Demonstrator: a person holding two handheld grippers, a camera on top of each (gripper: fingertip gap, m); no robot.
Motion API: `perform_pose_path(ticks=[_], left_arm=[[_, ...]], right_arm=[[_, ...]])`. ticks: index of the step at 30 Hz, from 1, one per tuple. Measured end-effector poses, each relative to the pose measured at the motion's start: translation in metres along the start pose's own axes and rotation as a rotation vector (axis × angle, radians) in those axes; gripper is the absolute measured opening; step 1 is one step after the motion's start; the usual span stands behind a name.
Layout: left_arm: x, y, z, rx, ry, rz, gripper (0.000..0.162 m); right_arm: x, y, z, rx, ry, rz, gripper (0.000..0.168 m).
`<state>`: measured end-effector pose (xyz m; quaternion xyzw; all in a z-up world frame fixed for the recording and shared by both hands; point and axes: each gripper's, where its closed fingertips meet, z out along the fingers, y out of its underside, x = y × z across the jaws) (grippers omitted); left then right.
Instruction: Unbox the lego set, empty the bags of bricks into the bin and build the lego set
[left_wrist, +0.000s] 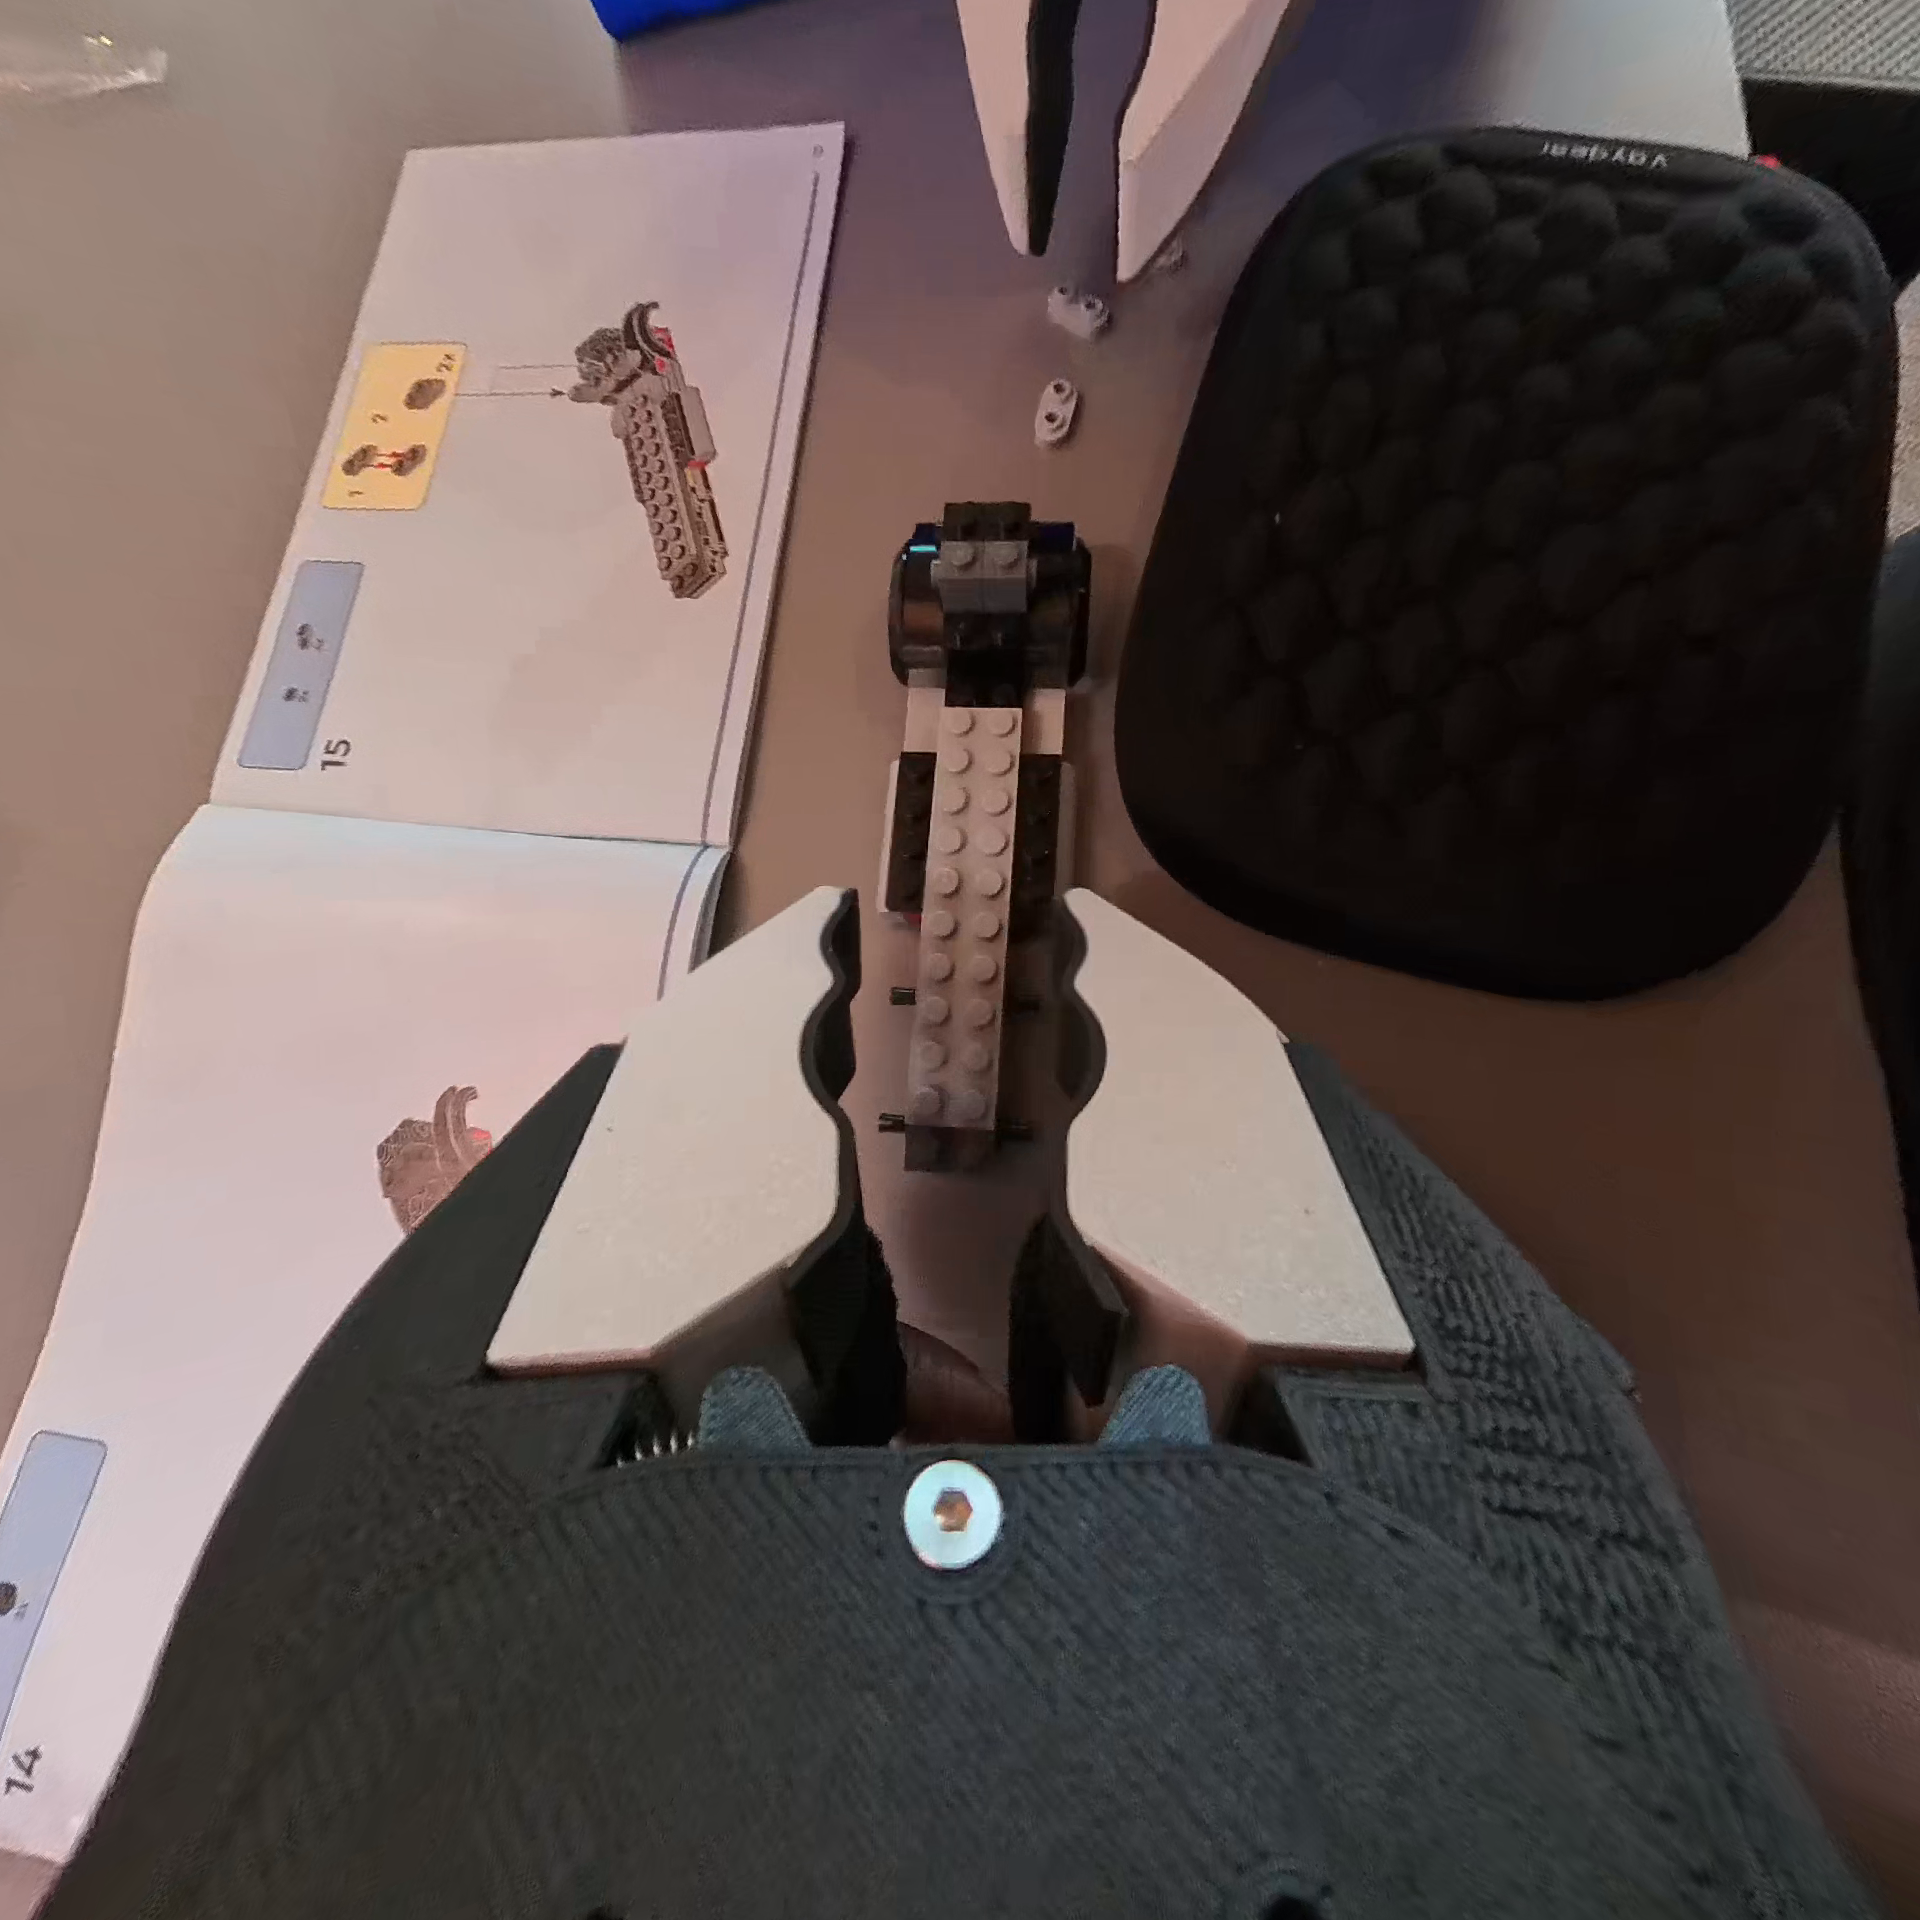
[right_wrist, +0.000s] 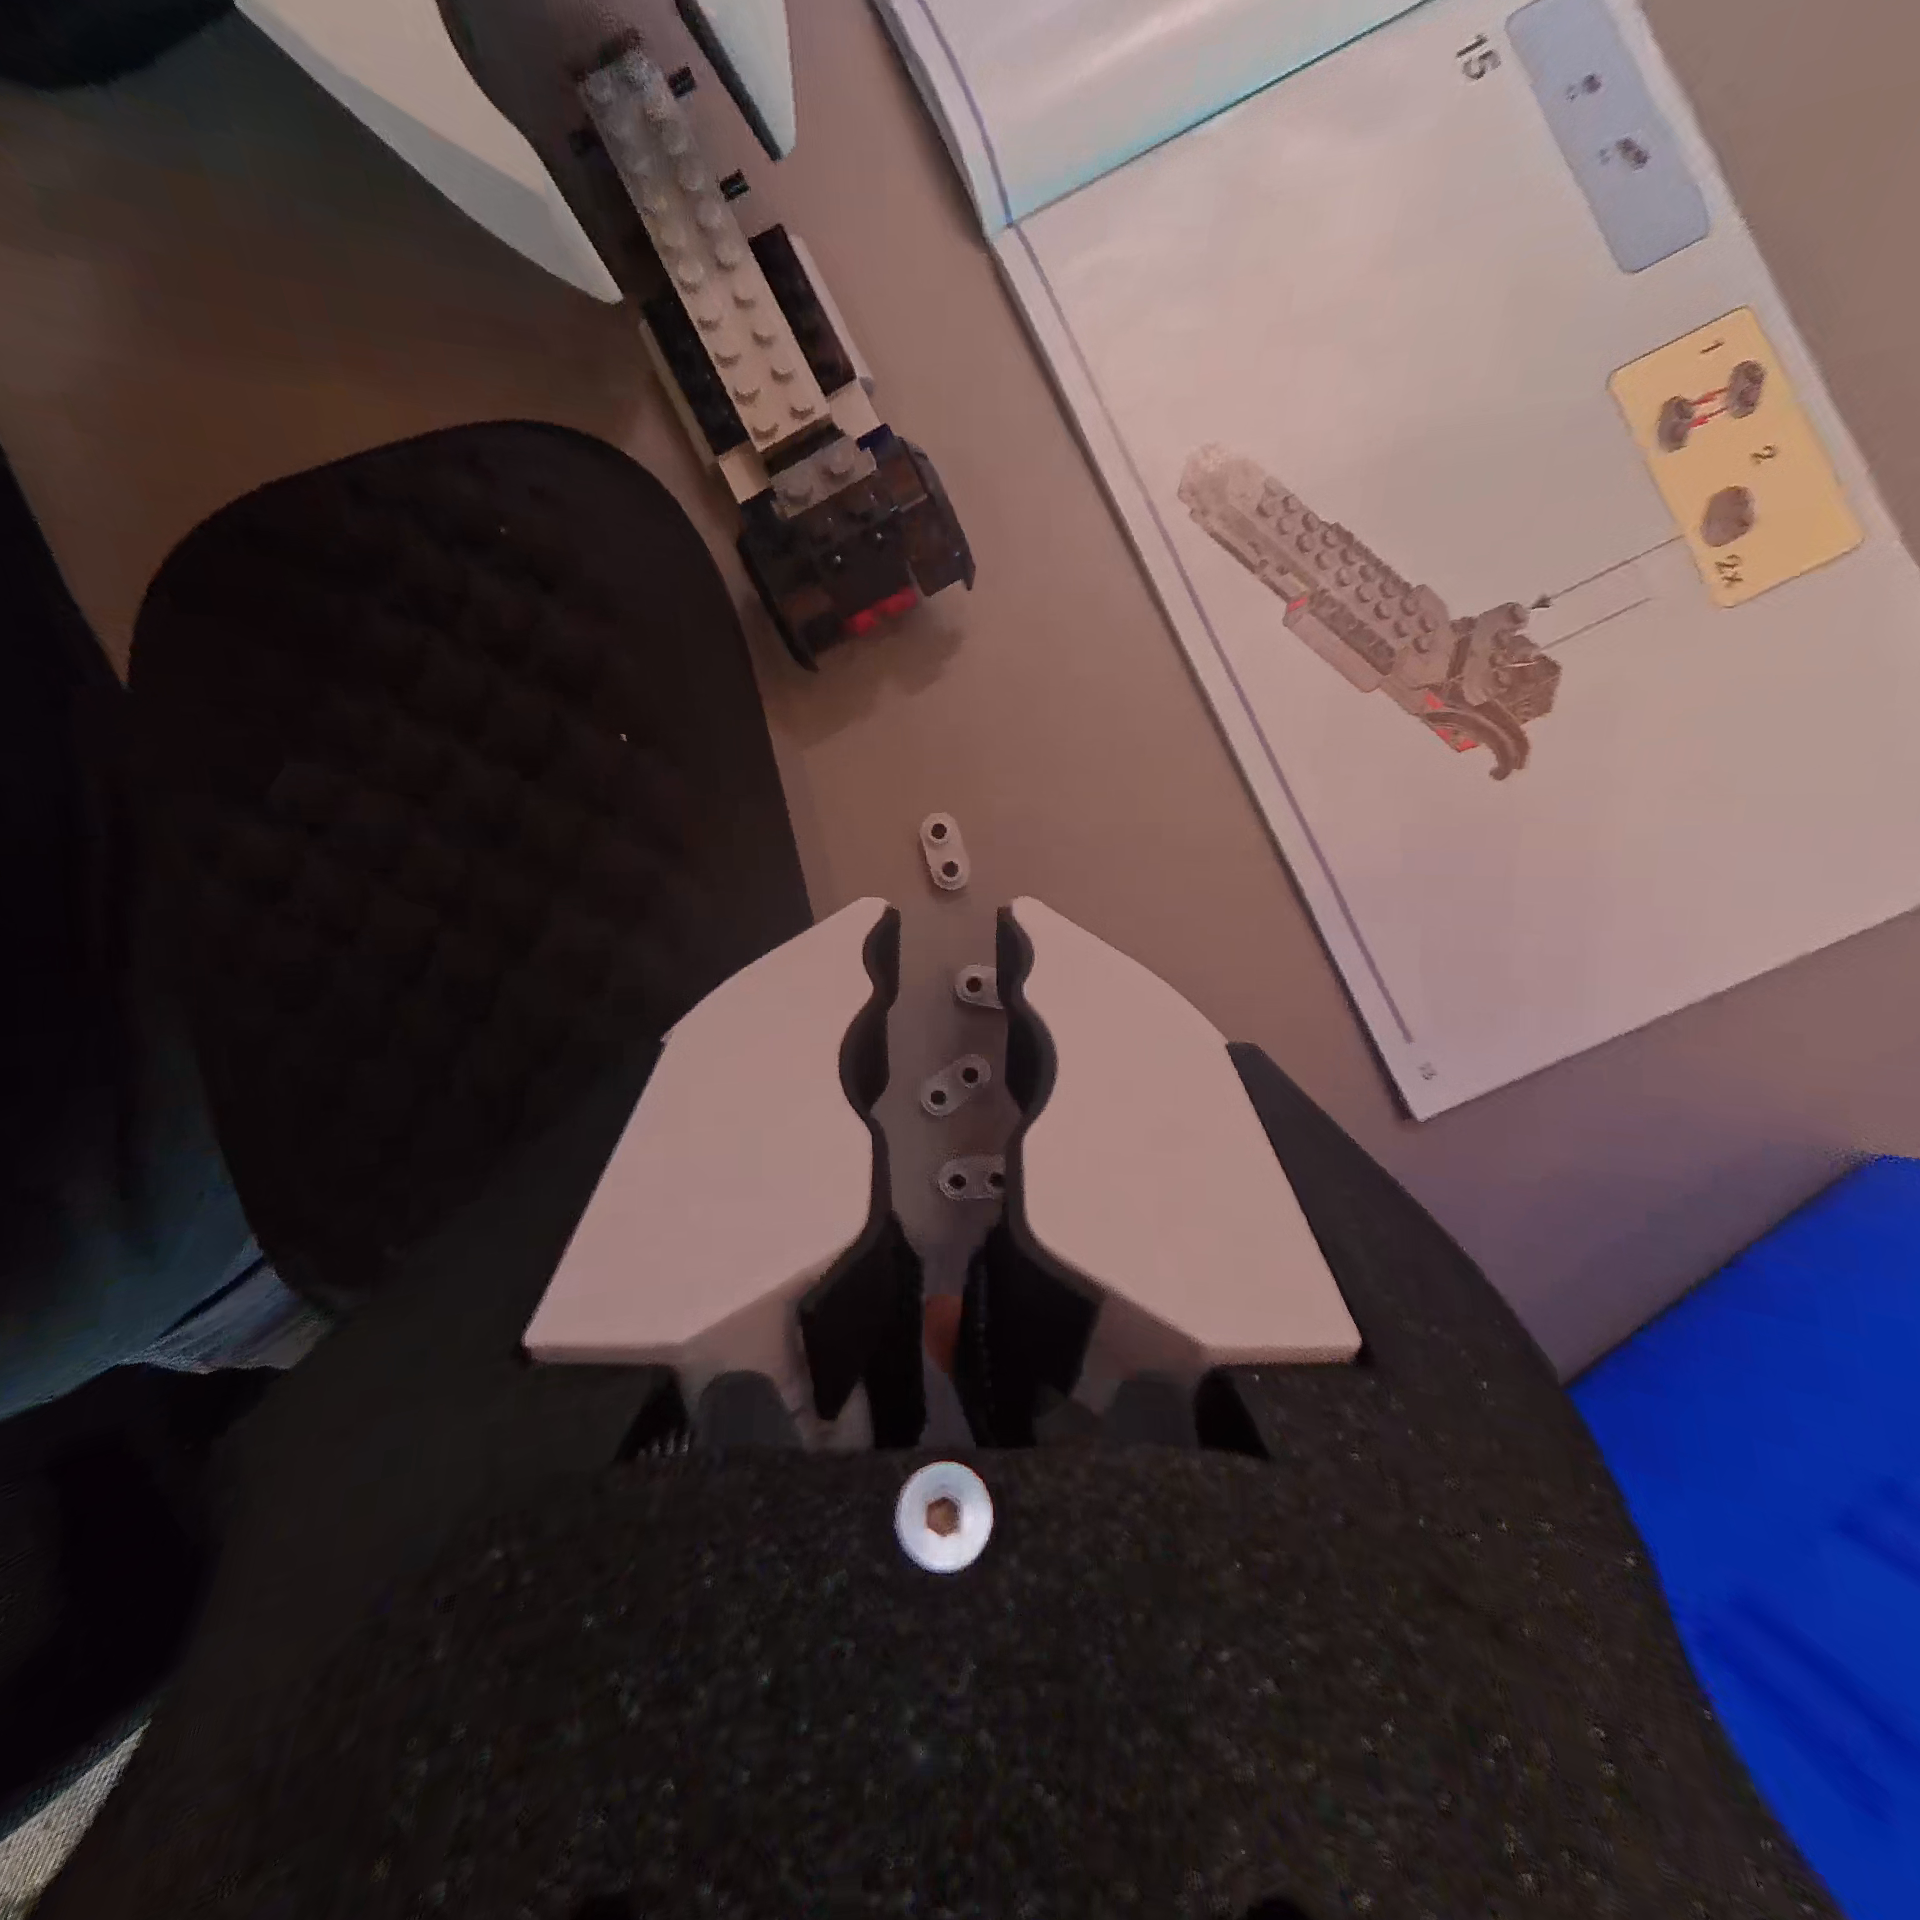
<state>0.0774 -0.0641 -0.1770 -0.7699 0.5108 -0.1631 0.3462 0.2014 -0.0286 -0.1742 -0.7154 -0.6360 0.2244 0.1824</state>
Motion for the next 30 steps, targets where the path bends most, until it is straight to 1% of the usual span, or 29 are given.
perform_pose_path(ticks=[8,13,15,19,21,23,25,27,28,30], left_arm=[[0.000,0.000,0.010,-0.046,-0.018,0.009,0.035],[0.001,-0.001,0.011,-0.049,-0.010,-0.017,0.034],[0.002,-0.002,0.012,-0.044,-0.001,-0.026,0.034],[0.005,-0.008,0.009,0.007,0.038,-0.063,0.034],[0.003,-0.016,0.004,0.071,0.057,-0.097,0.034],[-0.002,-0.024,-0.005,0.149,0.058,-0.131,0.034],[-0.009,-0.033,-0.014,0.237,0.042,-0.152,0.034],[-0.017,-0.040,-0.022,0.326,0.011,-0.173,0.035],[-0.021,-0.043,-0.025,0.370,-0.005,-0.184,0.035],[-0.031,-0.047,-0.031,0.449,-0.049,-0.208,0.035]], right_arm=[[0.002,0.004,0.018,-0.010,0.001,0.009,0.020],[0.001,0.001,0.018,0.013,0.006,0.030,0.020],[-0.002,-0.006,0.011,0.059,0.005,0.049,0.022],[-0.005,-0.026,-0.023,0.193,0.044,0.093,0.022],[-0.003,-0.034,-0.054,0.255,0.109,0.095,0.023],[0.004,-0.035,-0.089,0.312,0.211,0.119,0.023],[0.017,-0.019,-0.120,0.296,0.330,0.176,0.026],[0.029,0.009,-0.141,0.213,0.436,0.233,0.032],[0.032,0.024,-0.148,0.175,0.462,0.264,0.036],[0.031,0.049,-0.152,0.115,0.443,0.345,0.043]])
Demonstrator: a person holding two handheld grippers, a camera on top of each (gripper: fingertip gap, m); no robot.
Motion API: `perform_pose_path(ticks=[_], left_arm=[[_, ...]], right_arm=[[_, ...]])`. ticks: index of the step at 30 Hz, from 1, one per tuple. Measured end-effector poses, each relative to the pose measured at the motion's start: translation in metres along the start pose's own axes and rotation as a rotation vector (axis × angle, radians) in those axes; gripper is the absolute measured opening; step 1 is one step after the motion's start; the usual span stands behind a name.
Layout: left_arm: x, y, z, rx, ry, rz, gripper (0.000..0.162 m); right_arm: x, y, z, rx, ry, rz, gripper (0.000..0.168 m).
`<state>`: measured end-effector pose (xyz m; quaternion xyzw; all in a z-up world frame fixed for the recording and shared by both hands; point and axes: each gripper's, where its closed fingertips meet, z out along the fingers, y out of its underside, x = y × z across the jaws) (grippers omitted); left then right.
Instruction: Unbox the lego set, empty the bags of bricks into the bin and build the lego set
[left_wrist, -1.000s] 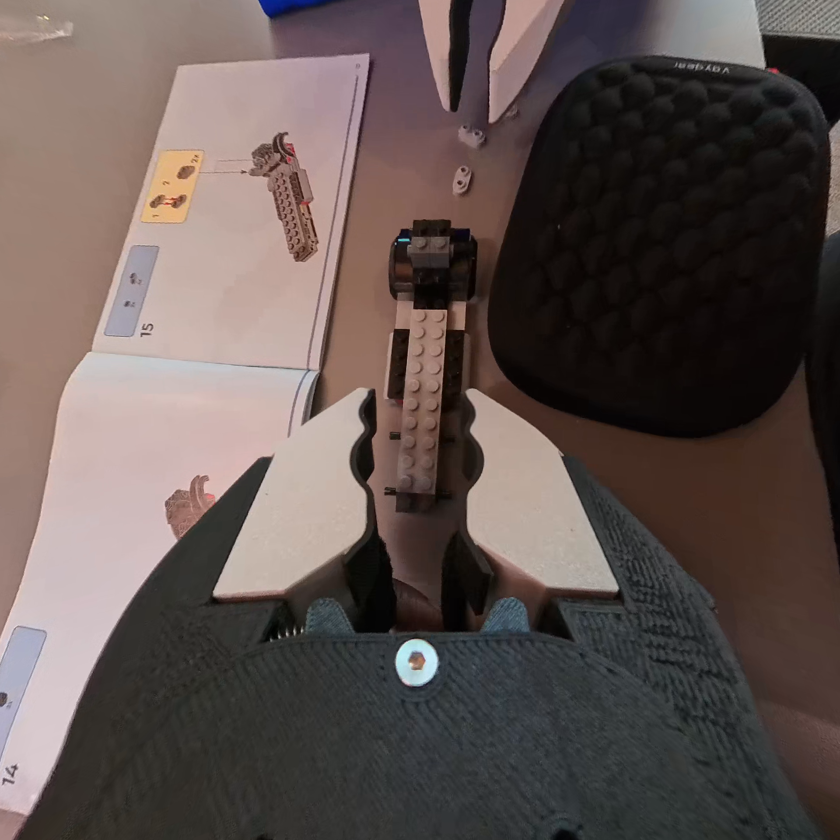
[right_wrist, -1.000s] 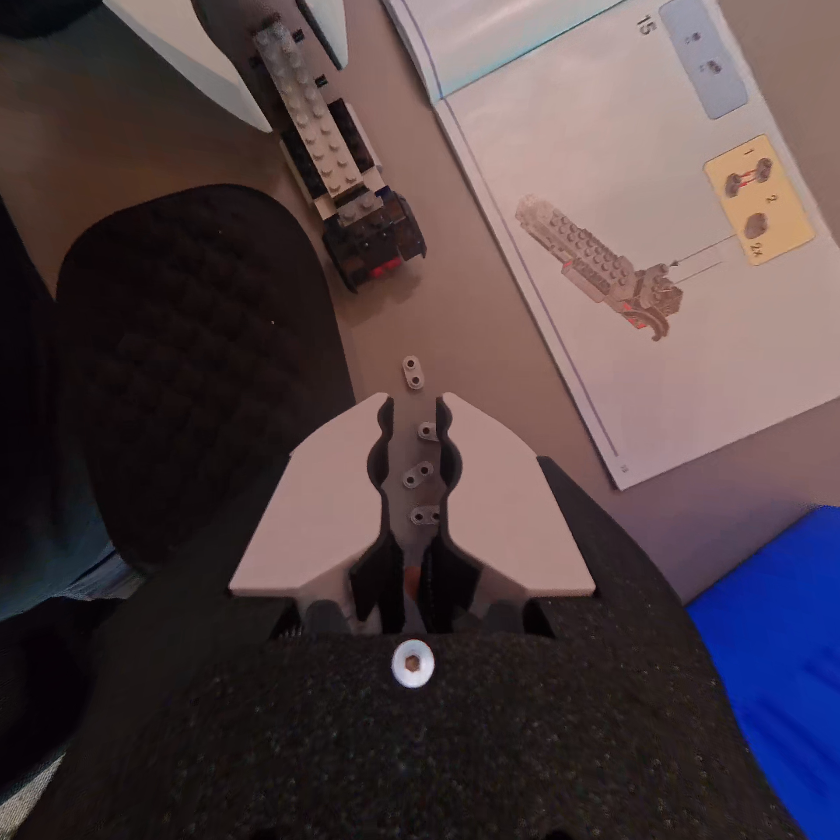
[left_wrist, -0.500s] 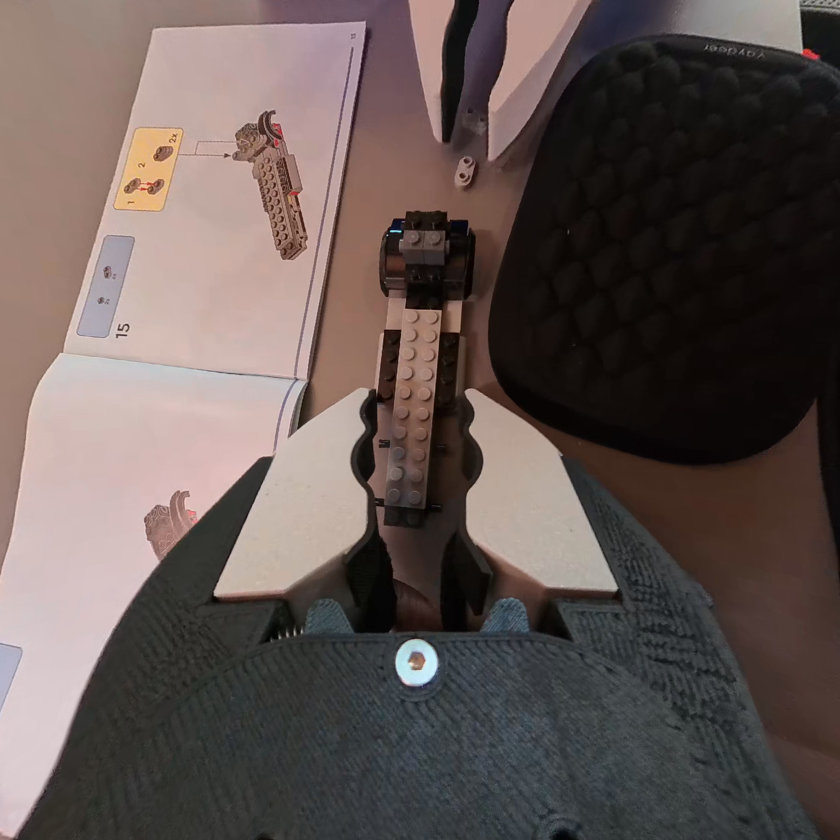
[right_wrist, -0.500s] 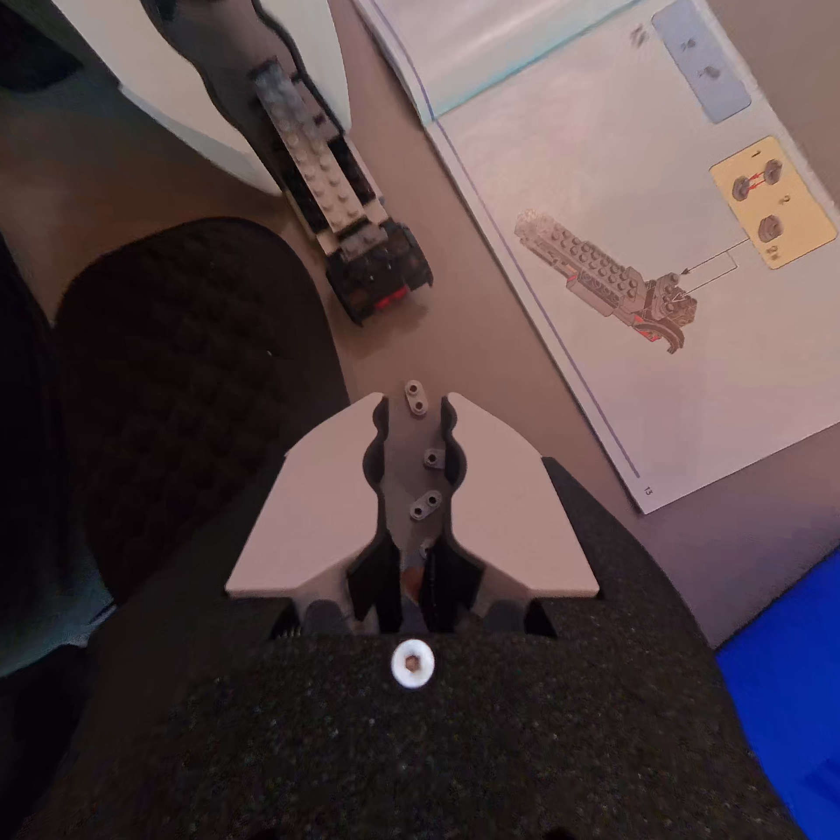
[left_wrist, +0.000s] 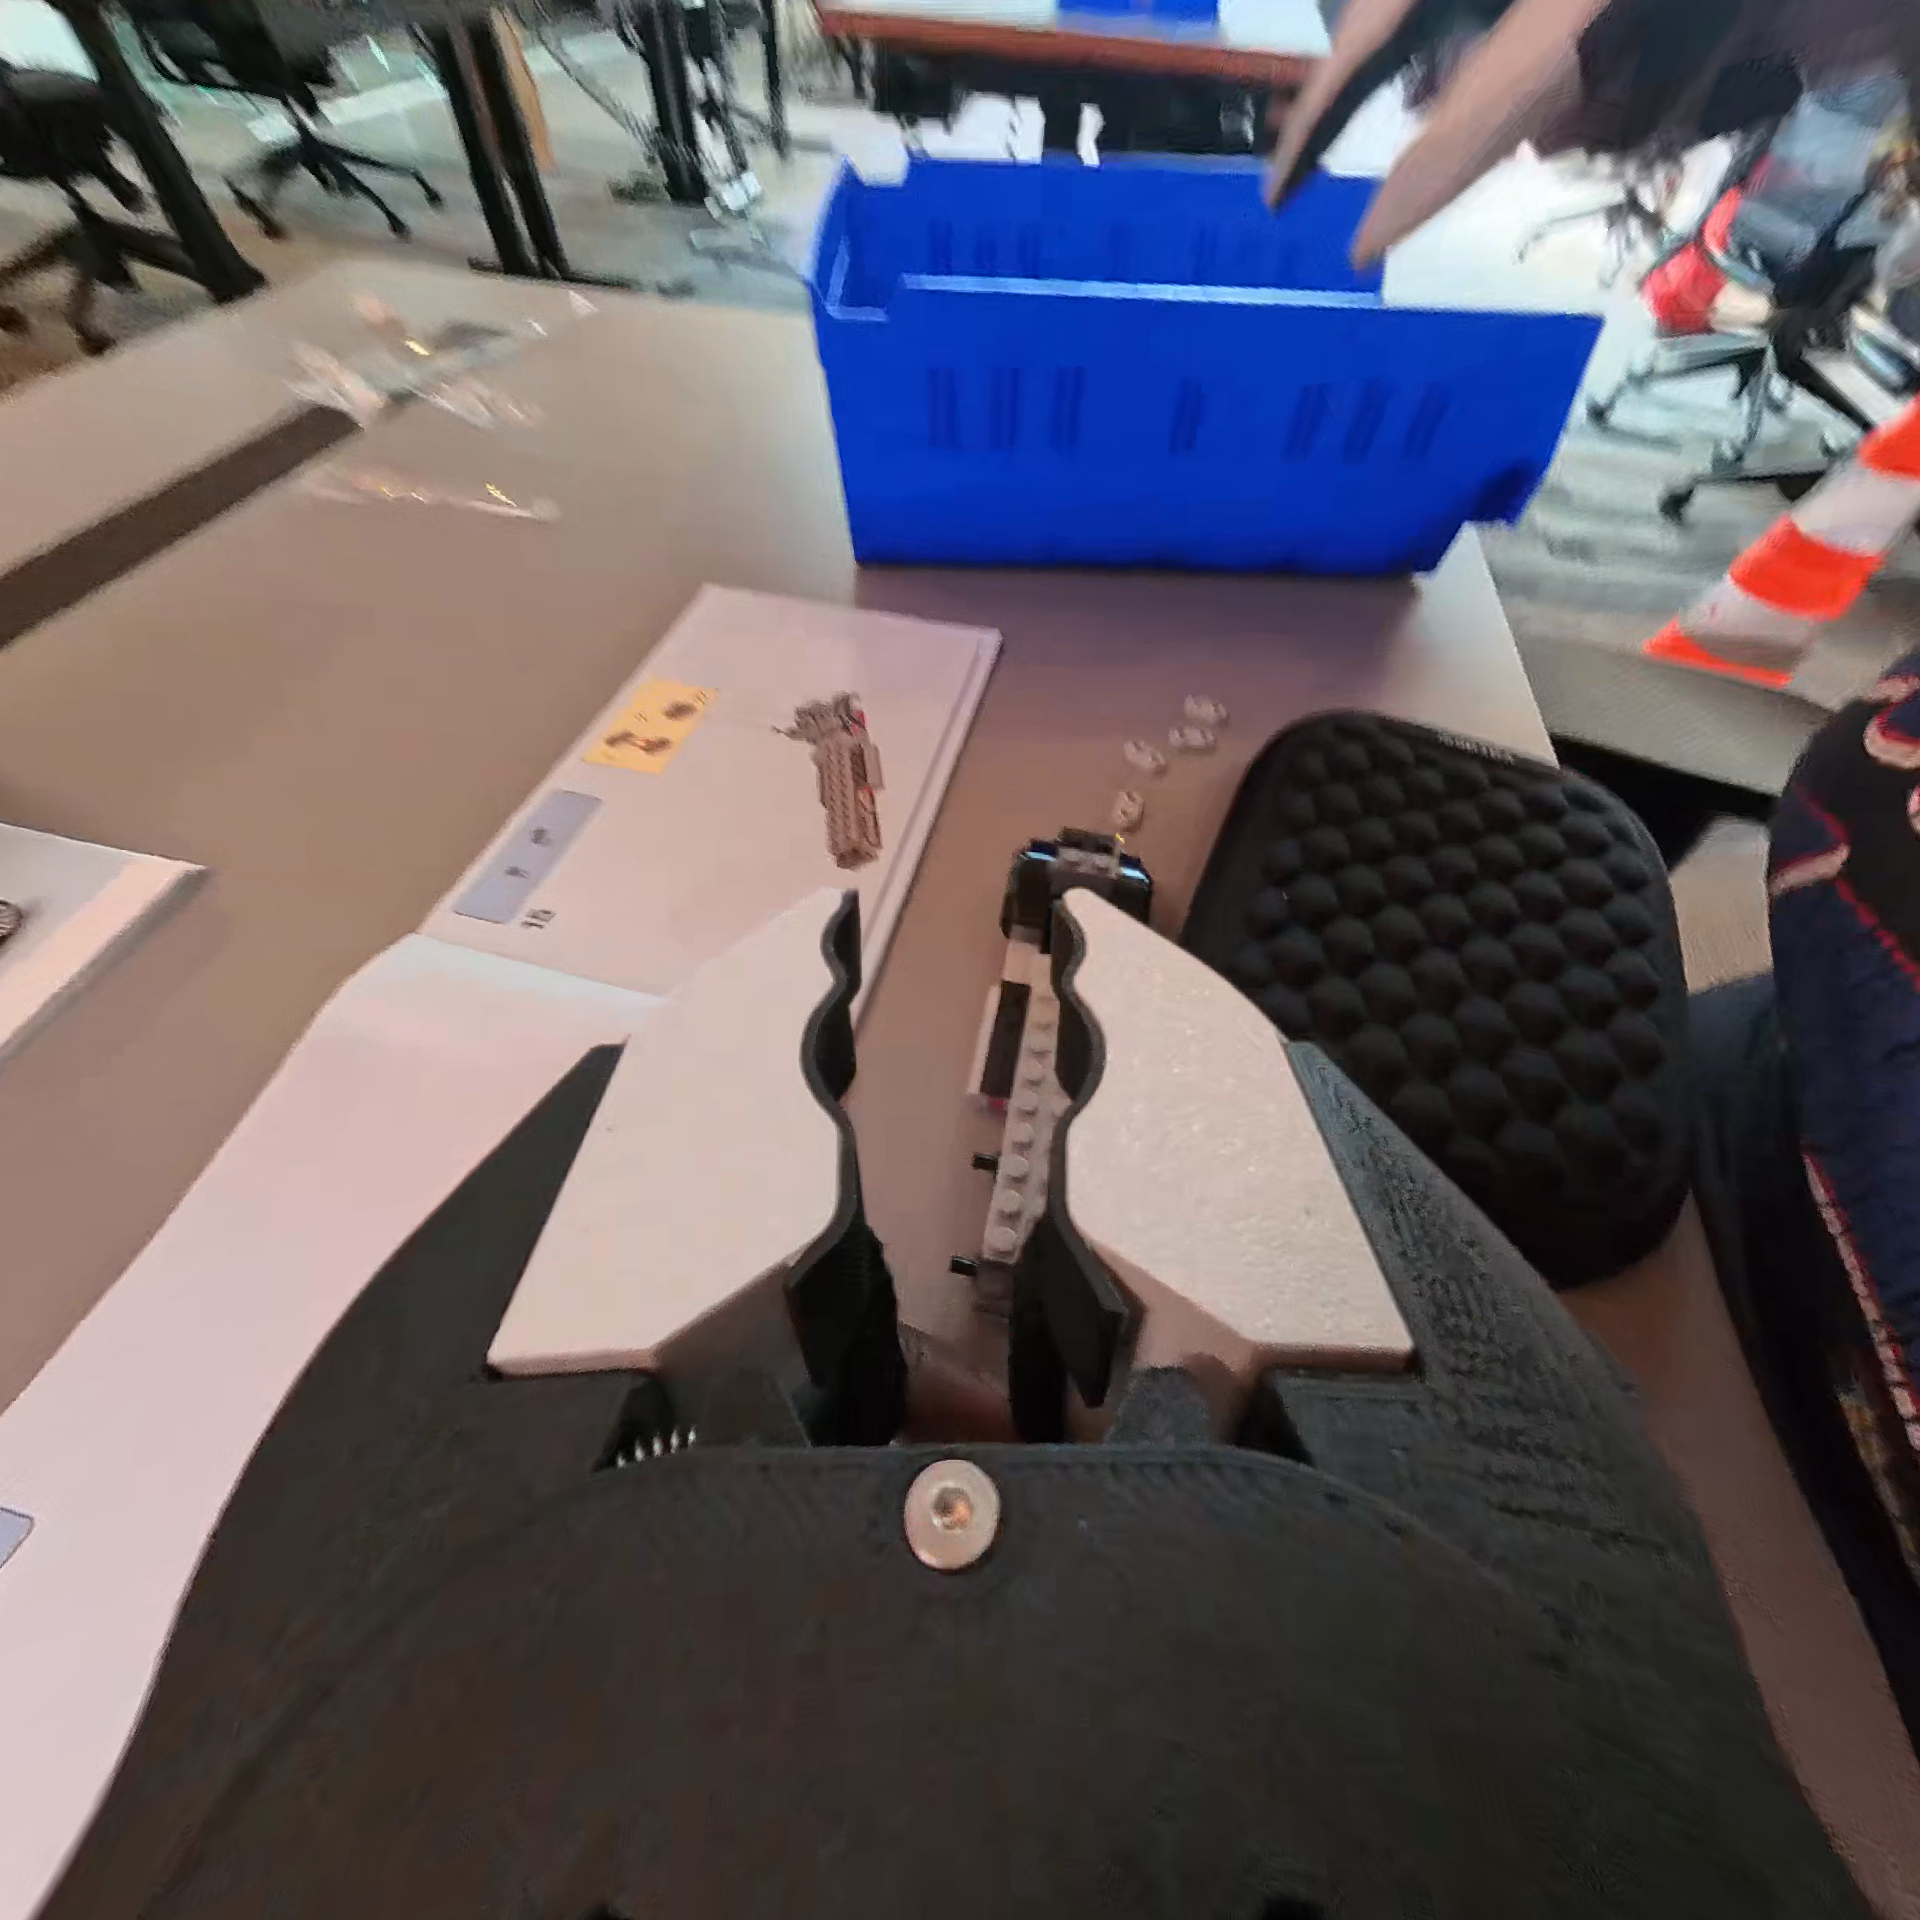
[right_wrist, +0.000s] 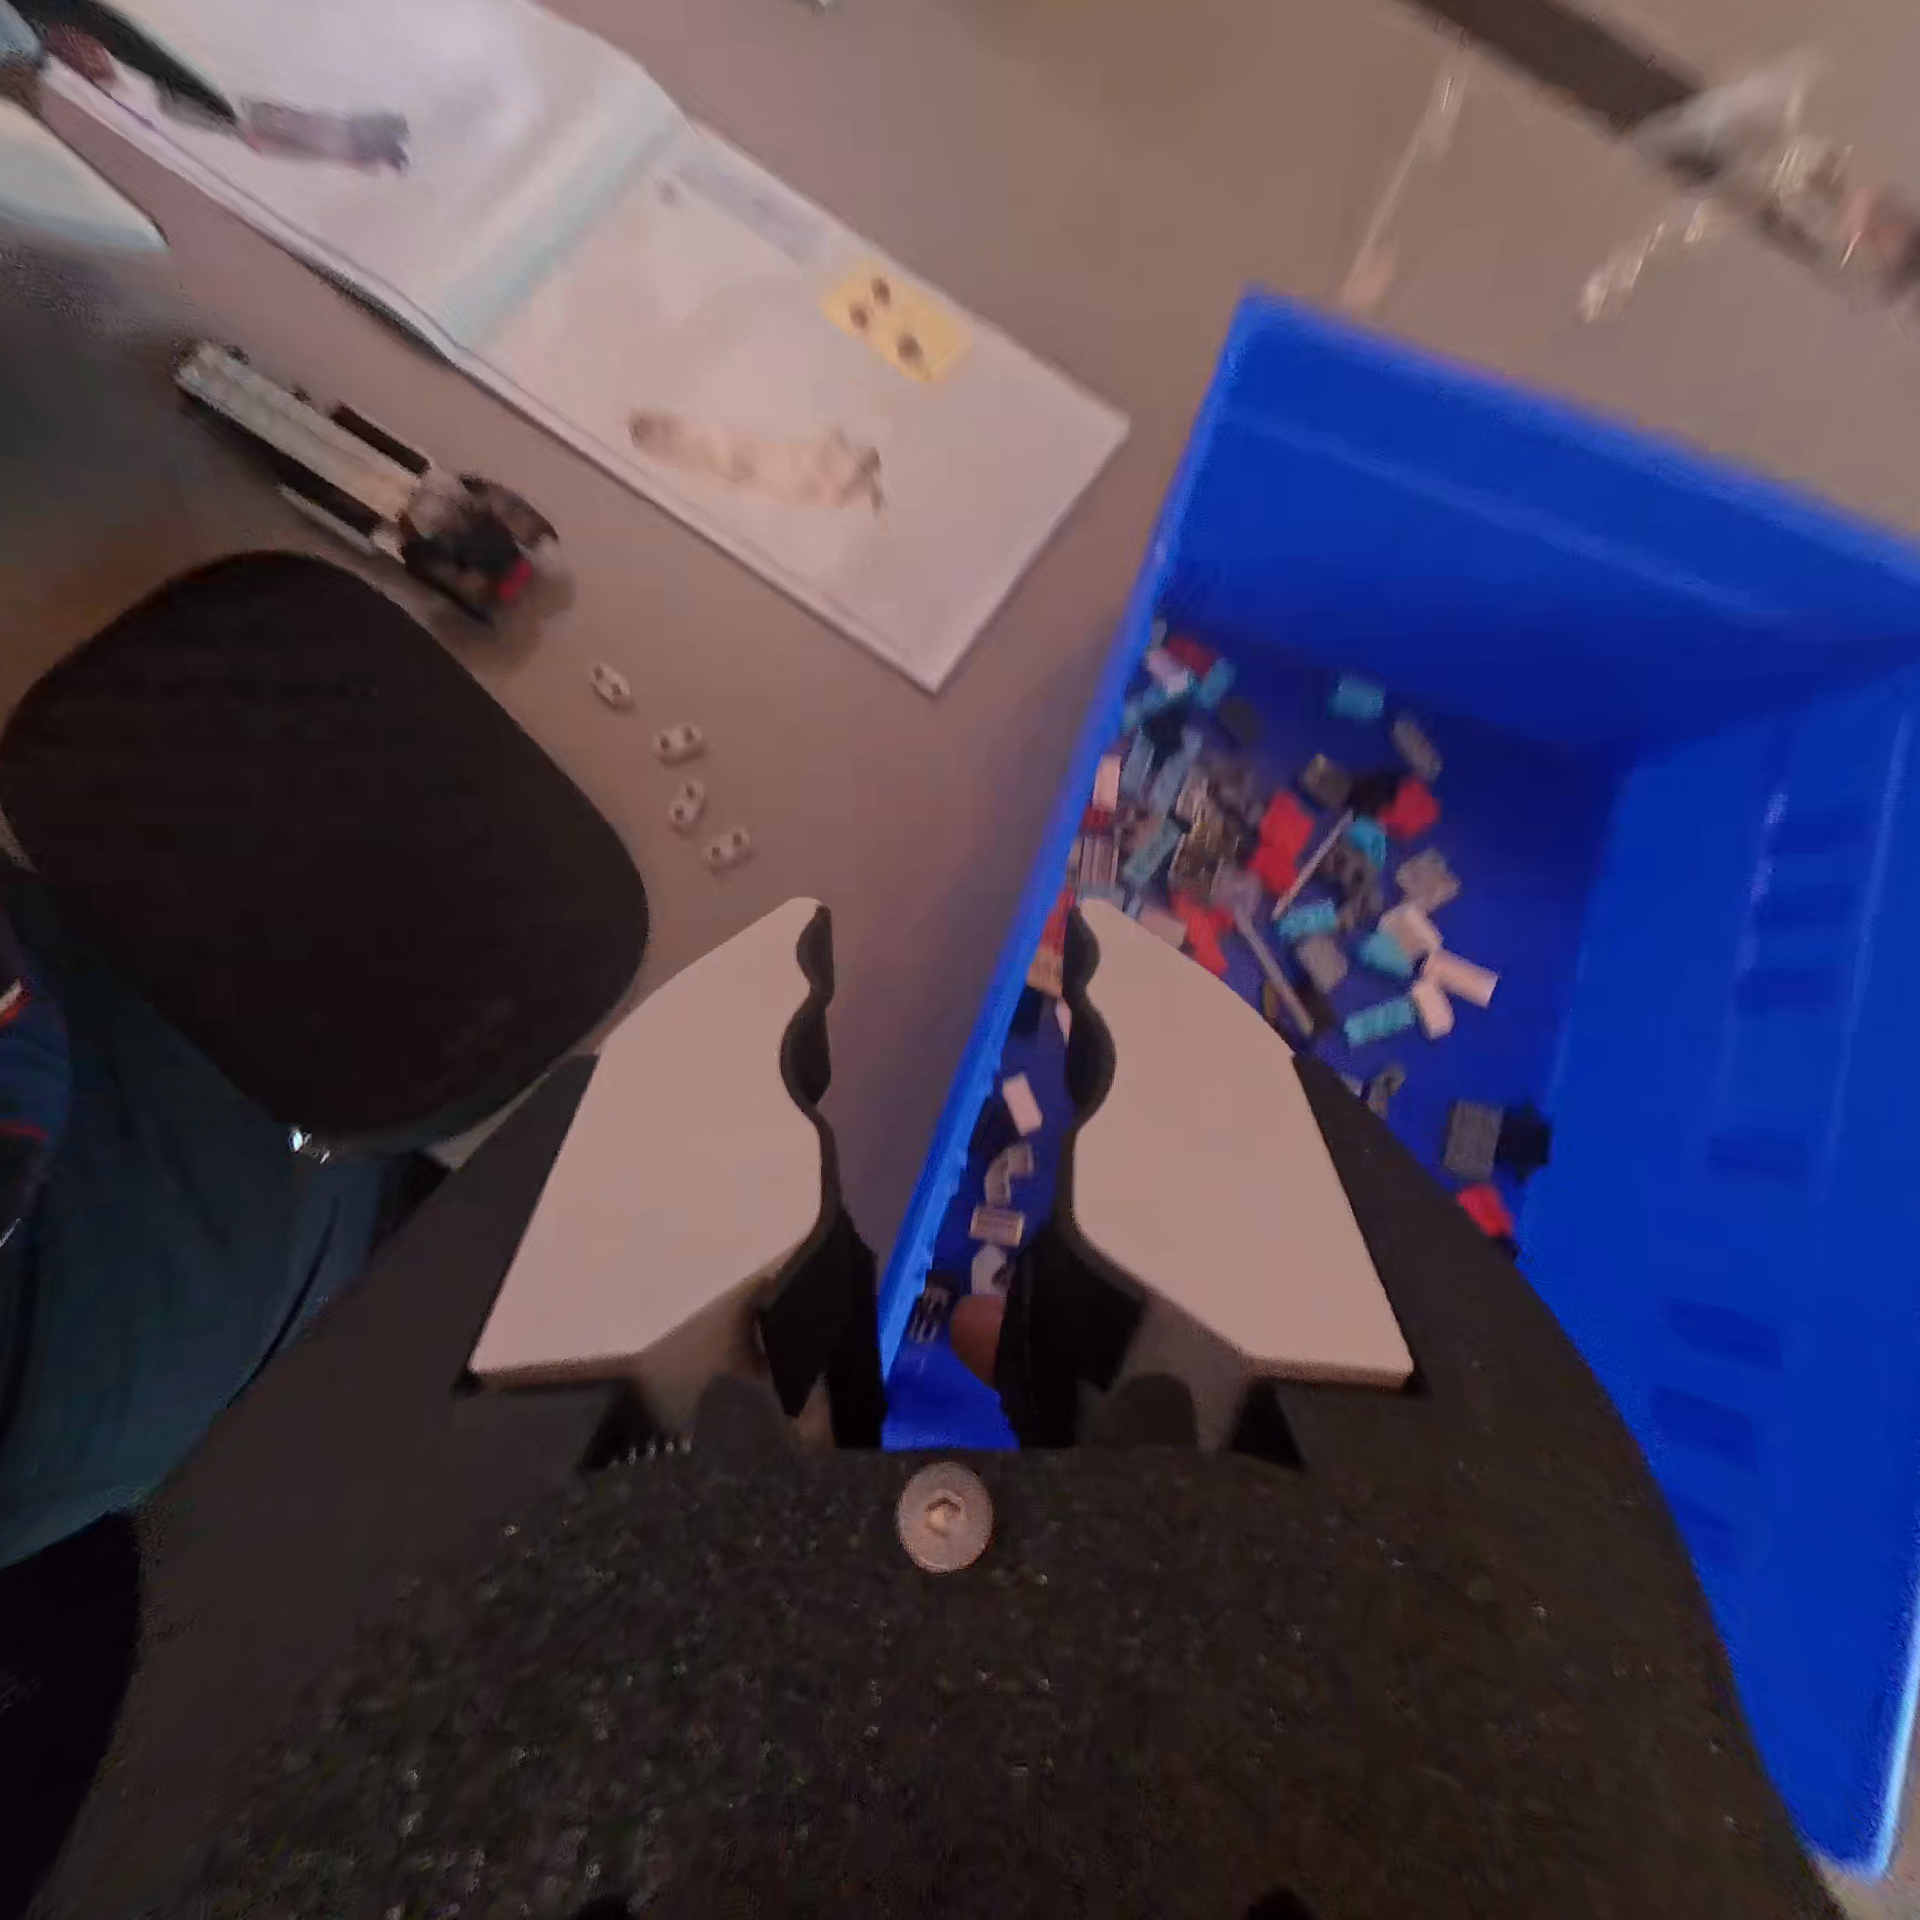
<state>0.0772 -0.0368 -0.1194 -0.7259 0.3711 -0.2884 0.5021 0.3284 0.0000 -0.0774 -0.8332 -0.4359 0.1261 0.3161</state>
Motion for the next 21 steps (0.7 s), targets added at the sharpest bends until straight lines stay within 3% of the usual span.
perform_pose_path(ticks=[3,7,13,21], left_arm=[[-0.011,-0.003,-0.006,0.049,-0.068,-0.016,0.035],[-0.020,-0.009,-0.010,0.107,-0.120,-0.027,0.035],[-0.022,-0.007,-0.009,0.107,-0.134,-0.041,0.035],[-0.022,-0.002,-0.006,0.083,-0.132,-0.035,0.035]], right_arm=[[0.005,0.028,0.000,-0.096,-0.012,0.080,0.045],[0.000,0.045,0.009,-0.168,-0.056,0.097,0.035],[0.003,0.045,0.016,-0.204,-0.045,0.074,0.012],[-0.002,0.036,0.023,-0.191,-0.051,0.121,0.013]])
